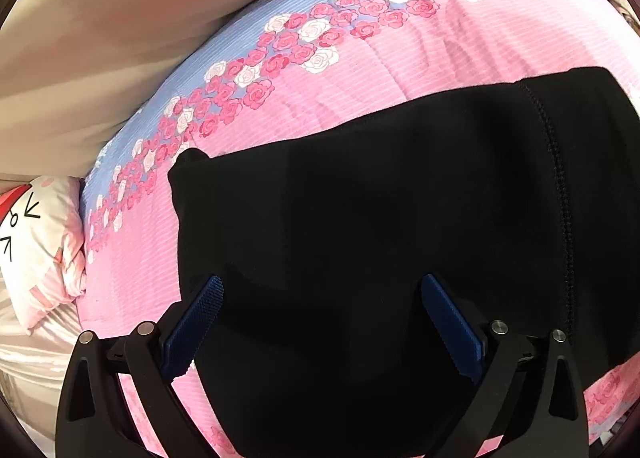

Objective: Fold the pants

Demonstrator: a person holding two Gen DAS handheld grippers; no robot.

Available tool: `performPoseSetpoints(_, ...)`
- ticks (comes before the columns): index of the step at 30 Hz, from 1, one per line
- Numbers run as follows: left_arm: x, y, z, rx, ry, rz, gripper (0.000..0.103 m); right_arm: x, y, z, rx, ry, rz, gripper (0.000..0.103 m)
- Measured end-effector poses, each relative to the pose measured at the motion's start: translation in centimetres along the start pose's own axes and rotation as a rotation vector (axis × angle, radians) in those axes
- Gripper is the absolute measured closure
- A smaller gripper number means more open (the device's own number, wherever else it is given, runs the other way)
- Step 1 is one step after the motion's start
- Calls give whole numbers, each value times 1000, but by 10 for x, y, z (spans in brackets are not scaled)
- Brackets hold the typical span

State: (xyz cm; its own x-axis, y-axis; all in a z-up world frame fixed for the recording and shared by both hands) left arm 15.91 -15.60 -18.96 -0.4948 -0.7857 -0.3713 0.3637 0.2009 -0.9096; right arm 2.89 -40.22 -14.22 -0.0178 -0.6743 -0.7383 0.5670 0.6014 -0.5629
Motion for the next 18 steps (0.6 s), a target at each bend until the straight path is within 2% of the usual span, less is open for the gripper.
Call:
performPoseSetpoints(2,4,-1,-1,21,15,-3,5,-28,15,-3,-48,-44,40,94)
performPoseSetpoints(4,8,1,-1,31,29,5,5,-39,47,-8,-104,-63,28,94)
performPoseSetpoints(6,9,3,0,38,33,2,5,-32,77,-12,-144,-86,-72,95)
performPoseSetpoints(7,9,4,0,41,37,-2,5,-17,91,-13,-152,-85,-178,103)
performPoseSetpoints(8,6,5,1,47,46,-12,5,4,98,-15,-156,-19,-179,103)
performPoseSetpoints(9,3,4,1,50,46,-31,5,17,94,-16,-132,92,-96,103)
performPoseSetpoints(10,-3,3,1,53,41,-46,5,18,91,-15,-130,139,-95,103)
performPoseSetpoints(11,-15,2,-1,60,25,-28,5,10,85,-12,-131,113,-145,102)
performPoseSetpoints(12,-28,2,-3,64,9,-6,5,-10,81,-6,-131,29,-182,96)
performPoseSetpoints(13,-37,1,-6,68,-5,1,5,-31,82,0,-131,-32,-171,96)
performPoseSetpoints(15,-63,-2,-18,79,-56,-5,5,-83,101,24,-181,-155,-89,92)
performPoseSetpoints(16,-72,-2,-24,77,-79,-14,5,-103,116,35,-209,-200,-64,86)
performPoseSetpoints(17,-82,0,-34,66,-110,-28,5,-119,135,48,-245,-234,-32,71)
performPoseSetpoints(18,-87,2,-42,57,-134,-44,5,-131,157,60,-288,-254,4,62)
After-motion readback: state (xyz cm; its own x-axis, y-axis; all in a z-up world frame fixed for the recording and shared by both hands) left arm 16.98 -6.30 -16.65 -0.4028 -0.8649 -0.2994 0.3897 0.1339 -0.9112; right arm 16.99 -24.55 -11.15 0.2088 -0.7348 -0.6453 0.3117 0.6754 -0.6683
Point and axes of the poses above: each gripper's, at about its wrist camera, not at the fingertips, and y roughly the way its jaws point, x to its right, z to its top, the point moved 4 cm from there along y, roughly the way its jaws point, and after that the axes turned 2 degrees about -x, right-handed, at the moved point
